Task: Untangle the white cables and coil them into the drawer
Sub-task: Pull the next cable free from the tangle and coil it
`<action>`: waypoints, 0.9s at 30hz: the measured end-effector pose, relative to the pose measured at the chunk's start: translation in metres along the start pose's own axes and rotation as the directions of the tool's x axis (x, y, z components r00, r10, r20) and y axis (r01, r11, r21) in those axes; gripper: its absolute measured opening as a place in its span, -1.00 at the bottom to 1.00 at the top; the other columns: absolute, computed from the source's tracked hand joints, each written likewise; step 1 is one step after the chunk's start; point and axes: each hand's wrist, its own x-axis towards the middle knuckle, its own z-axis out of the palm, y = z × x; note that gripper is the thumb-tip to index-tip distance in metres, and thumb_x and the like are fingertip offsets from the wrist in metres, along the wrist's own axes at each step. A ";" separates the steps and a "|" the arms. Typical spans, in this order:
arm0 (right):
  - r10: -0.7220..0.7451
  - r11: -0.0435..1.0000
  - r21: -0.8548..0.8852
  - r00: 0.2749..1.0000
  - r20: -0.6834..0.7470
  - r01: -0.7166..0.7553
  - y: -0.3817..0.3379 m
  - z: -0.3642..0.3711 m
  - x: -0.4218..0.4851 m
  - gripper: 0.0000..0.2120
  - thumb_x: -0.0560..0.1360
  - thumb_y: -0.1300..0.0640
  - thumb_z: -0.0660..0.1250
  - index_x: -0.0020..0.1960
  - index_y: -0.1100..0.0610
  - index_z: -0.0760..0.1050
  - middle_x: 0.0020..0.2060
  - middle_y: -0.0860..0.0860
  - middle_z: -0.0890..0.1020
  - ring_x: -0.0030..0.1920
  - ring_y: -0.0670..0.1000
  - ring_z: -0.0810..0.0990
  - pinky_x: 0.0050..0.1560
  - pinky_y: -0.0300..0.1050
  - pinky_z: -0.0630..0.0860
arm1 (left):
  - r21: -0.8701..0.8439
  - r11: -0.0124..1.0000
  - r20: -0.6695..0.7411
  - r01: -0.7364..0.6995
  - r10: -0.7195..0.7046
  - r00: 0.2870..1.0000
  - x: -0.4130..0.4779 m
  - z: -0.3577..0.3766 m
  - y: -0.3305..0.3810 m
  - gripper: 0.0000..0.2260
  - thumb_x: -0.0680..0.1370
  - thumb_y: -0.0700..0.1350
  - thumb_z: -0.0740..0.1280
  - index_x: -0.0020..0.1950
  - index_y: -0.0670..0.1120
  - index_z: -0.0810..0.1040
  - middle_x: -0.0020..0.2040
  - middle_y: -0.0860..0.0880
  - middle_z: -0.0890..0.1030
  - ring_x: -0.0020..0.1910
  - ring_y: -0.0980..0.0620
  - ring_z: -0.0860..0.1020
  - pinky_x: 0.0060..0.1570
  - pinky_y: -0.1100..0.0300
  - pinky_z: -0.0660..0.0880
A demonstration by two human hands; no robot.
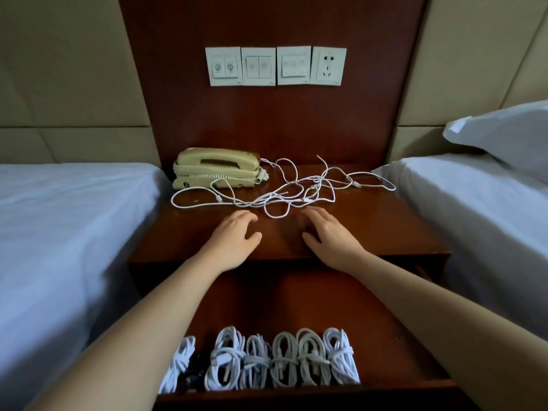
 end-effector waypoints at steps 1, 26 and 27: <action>-0.016 1.000 -0.012 1.000 0.010 0.016 -0.003 0.003 0.004 -0.47 0.58 0.07 0.20 0.50 0.11 0.14 0.48 0.03 0.20 0.46 0.07 0.19 0.42 -0.03 0.23 | 0.011 1.000 0.011 0.007 -0.007 1.000 0.002 0.004 -0.001 -0.58 0.58 -0.06 0.23 0.43 -0.12 0.32 0.47 -0.07 0.28 0.45 -0.03 0.24 0.41 0.15 0.15; 0.106 0.985 -0.132 0.993 -0.053 -0.112 -0.013 0.022 0.050 -0.65 0.58 -0.11 0.11 0.29 0.02 0.29 0.22 0.04 0.49 0.26 0.12 0.40 0.25 0.05 0.27 | -0.041 0.999 -0.122 -0.031 0.026 0.992 0.017 0.034 0.023 -0.54 0.62 -0.09 0.12 0.51 -0.02 0.14 0.50 0.05 0.20 0.47 0.05 0.18 0.39 0.19 0.18; 0.068 0.990 -0.118 0.996 -0.056 -0.074 -0.014 0.022 0.049 -0.69 0.58 -0.10 0.13 0.24 0.03 0.32 0.18 0.03 0.51 0.23 0.11 0.42 0.21 0.03 0.29 | -0.043 0.999 -0.121 -0.023 0.018 0.993 0.019 0.034 0.022 -0.54 0.61 -0.08 0.13 0.51 -0.03 0.15 0.50 0.04 0.20 0.47 0.04 0.17 0.39 0.18 0.18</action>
